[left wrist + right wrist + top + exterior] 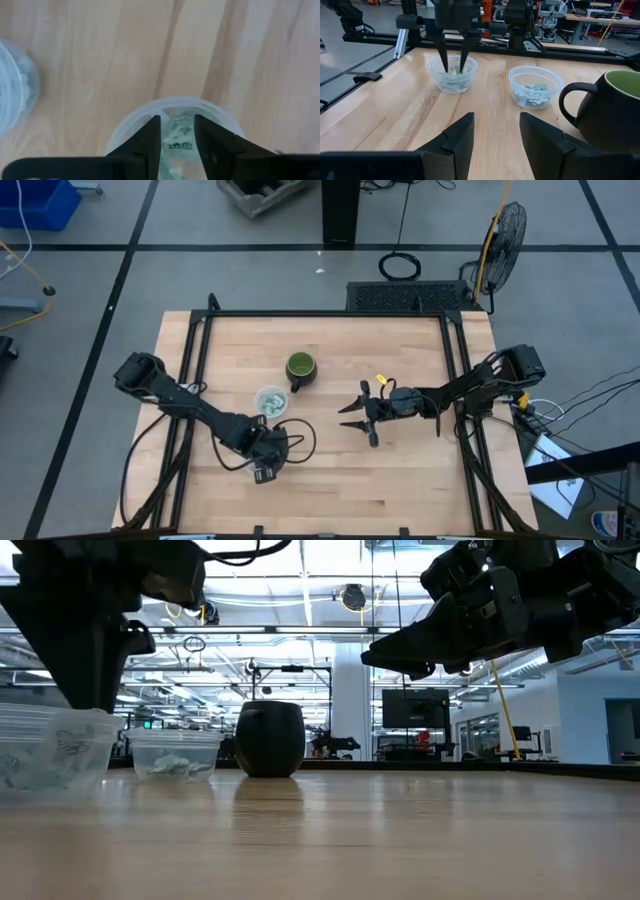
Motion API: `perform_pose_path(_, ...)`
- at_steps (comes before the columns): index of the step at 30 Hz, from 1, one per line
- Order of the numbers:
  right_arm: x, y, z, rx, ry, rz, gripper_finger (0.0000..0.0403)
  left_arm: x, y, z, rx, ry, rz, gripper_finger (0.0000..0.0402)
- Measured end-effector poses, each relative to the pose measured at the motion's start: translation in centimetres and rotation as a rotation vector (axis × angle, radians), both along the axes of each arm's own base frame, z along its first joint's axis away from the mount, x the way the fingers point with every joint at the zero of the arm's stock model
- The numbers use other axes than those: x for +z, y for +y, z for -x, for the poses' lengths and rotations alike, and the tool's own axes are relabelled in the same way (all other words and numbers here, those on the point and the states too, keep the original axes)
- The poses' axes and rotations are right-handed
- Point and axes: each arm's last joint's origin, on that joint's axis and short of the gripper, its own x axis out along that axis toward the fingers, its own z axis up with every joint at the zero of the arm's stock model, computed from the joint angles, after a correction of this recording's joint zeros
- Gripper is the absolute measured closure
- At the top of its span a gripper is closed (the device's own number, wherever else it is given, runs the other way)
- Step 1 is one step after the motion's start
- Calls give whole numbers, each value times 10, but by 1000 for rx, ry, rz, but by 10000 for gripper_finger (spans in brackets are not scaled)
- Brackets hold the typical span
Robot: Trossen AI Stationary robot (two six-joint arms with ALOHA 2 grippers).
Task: Pick and place Stevia / Truvia into bins
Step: Return to Home Position
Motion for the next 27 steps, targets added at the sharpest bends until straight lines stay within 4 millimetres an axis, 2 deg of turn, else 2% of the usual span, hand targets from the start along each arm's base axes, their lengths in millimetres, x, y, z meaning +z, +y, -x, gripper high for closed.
perform_pose_path(8,0,0,0,0,-3,-1,252,23,3,-15,-69,-20,100,310)
perform_pose_path(11,10,0,2,0,-34,-5,252,41,9,-20,-92,-31,106,311)
perform_pose_path(14,27,-1,10,-1,-59,-12,252,59,20,-24,-108,-53,54,311)
perform_pose_path(21,85,-6,54,8,-139,-25,252,103,49,-20,-158,-120,-172,311)
perform_pose_path(27,111,-12,92,8,-179,-31,252,128,71,-3,-136,-174,-270,311)
